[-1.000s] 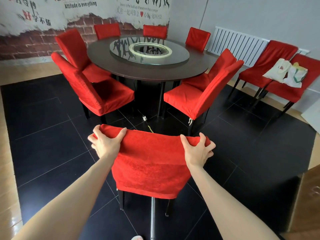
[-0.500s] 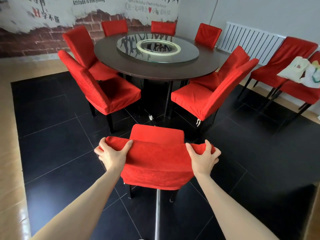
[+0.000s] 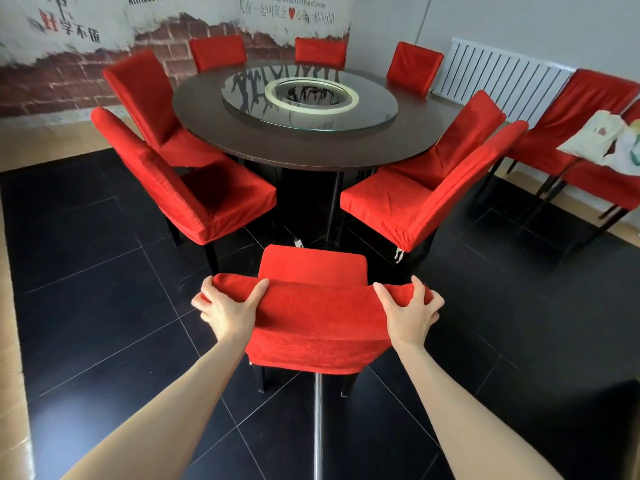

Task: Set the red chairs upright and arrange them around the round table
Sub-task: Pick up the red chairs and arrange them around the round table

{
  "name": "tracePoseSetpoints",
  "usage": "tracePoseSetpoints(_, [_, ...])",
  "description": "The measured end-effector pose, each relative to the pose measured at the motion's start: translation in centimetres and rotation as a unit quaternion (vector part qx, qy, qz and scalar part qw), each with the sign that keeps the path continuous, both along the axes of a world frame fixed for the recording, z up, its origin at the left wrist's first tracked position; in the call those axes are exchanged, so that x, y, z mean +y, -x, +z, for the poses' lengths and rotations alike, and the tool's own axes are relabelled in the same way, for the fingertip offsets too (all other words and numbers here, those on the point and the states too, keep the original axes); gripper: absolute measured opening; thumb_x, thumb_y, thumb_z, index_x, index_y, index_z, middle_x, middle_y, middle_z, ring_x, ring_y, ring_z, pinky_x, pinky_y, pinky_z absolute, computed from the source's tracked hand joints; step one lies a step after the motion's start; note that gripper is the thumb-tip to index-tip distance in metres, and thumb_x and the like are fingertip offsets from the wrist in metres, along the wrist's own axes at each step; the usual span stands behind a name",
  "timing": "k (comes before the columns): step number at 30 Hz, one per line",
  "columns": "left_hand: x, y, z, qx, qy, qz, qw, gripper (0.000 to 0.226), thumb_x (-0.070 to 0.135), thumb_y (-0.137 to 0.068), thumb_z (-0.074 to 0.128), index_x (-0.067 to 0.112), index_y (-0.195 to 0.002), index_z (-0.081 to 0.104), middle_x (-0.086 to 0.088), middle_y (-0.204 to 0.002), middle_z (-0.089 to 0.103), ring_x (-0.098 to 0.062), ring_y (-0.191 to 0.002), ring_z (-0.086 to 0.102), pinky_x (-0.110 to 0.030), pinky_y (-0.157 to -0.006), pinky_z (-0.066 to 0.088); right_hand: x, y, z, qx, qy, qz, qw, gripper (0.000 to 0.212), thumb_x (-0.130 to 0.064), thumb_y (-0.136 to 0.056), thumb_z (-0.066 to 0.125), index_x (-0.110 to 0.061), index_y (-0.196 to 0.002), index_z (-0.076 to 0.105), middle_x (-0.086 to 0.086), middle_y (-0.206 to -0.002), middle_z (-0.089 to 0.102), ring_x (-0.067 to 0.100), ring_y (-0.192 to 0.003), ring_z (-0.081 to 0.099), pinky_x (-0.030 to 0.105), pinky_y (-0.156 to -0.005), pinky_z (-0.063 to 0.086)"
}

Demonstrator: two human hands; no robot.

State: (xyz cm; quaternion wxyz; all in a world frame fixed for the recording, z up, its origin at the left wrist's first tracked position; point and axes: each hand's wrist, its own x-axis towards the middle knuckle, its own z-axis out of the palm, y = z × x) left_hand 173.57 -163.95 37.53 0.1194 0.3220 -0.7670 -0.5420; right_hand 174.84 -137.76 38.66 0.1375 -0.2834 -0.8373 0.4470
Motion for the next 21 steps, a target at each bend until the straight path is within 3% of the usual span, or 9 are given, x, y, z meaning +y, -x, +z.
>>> tracePoseSetpoints(21, [2.1,18.0,0.8,-0.012,0.002,0.014,1.0,0.106,0.053,-0.066,0.083,0.02,-0.145,0.023,-0.01,-0.145,0.019,-0.036,-0.131,0.03,-0.057,-0.097,0.04,2.0,19.1,0.2,0.002,-0.006,0.014,1.0,0.08,-0.055,-0.078,0.073,-0.017,-0.142,0.044,0.008,-0.143,0.021,0.033,-0.119,0.032,0.039,-0.08,0.043])
